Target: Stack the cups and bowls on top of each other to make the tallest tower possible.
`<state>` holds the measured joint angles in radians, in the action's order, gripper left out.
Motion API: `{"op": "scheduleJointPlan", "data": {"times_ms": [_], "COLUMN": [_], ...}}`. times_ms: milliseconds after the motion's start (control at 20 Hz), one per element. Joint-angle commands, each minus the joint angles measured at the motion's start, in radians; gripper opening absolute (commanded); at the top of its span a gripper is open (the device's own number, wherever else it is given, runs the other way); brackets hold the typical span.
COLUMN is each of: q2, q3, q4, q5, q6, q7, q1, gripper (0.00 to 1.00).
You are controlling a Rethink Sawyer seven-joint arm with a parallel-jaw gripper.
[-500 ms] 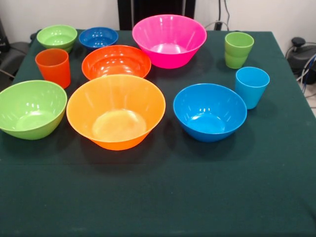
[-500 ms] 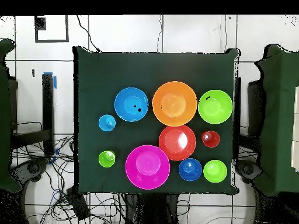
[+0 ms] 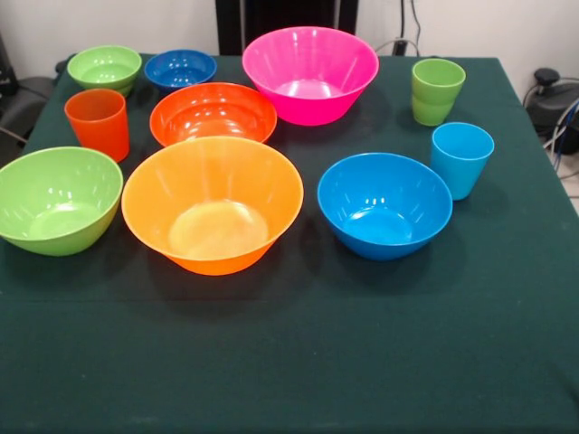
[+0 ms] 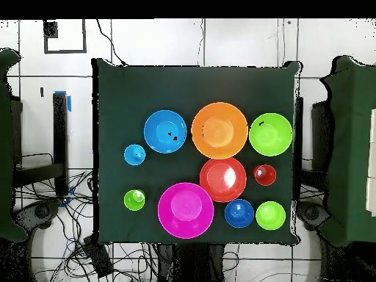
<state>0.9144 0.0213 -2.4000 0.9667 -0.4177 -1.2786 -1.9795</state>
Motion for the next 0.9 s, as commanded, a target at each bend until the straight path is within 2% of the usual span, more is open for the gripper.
{"op": "scheduleJointPlan", "data": {"times_ms": [50, 150, 350, 450, 650, 900], "q2": [-0.027, -0.059, -0.083, -0.108, -0.182, -0.289], "q3": [0.204, 0.244, 0.297, 0.301, 0.287, 0.271], "q4": [0.112, 0.154, 0.165, 0.173, 0.200, 0.267], "q5": [-0.007, -0.011, 0.008, 0.023, 0.068, 0.090], "q6": [-0.269, -0.314, -0.317, -0.320, -0.263, -0.264], "q7": [0.468, 0.482, 0.430, 0.364, 0.192, 0.111], "q1": [-0.042, -0.051, -0.042, -0.003, 0.092, 0.213], "gripper": [1.00, 1.00, 1.00, 1.00, 1.00, 1.00]}}
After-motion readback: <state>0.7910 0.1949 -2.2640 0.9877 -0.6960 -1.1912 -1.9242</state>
